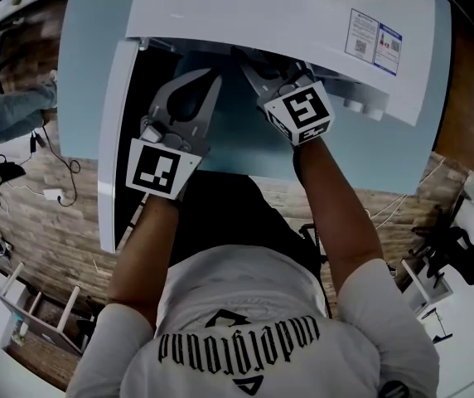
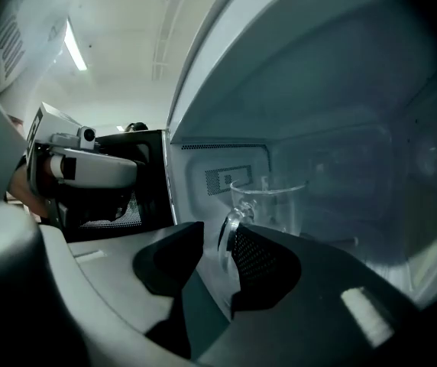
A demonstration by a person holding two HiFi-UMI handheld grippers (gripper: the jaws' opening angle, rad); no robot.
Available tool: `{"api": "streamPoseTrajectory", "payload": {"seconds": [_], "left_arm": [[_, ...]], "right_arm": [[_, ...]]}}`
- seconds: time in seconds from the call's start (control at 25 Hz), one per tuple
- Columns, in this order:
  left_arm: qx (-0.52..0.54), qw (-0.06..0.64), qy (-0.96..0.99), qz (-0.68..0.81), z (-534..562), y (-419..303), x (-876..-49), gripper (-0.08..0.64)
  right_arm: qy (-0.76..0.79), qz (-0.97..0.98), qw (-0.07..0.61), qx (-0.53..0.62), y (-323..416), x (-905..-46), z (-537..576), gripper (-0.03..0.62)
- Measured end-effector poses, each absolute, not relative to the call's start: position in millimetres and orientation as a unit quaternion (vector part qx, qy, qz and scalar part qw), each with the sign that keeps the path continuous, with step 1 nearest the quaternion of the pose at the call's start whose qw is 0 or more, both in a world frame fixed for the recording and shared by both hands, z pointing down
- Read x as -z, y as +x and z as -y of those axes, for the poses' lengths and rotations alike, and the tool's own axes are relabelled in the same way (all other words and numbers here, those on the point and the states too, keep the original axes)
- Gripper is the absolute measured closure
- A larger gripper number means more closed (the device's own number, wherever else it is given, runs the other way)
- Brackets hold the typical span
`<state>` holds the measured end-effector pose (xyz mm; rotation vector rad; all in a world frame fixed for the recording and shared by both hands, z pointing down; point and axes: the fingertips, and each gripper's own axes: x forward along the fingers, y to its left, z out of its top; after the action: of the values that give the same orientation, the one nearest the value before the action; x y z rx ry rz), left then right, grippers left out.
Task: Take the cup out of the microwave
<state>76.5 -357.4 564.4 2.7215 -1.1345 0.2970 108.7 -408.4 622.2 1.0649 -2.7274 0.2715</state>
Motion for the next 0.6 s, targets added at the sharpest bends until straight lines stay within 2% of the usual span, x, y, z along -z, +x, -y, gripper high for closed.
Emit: {"api": "streamPoseTrajectory", "payload": {"seconds": [0.16,0.24,0.6], "left_arm": [[-0.102,0.091,0.915,0.379,358.0,76.5,-566.3,0.509],[-0.102,0.092,0.915,0.378,358.5,76.4,-566.6,0.509],[-0.103,0.093,0.915,0.380,357.6,75.9,-563.4,0.509]], "right_arm": [[0.356,0.924,0.106,-0.089,104.9,-625.7,411.3,0.487],[0.361,0.922,0.105,-0.088,105.7,-626.3,412.9,0.563],[0.365,0.922,0.089,-0.093,104.5,-623.3,405.5,0.570]]}}
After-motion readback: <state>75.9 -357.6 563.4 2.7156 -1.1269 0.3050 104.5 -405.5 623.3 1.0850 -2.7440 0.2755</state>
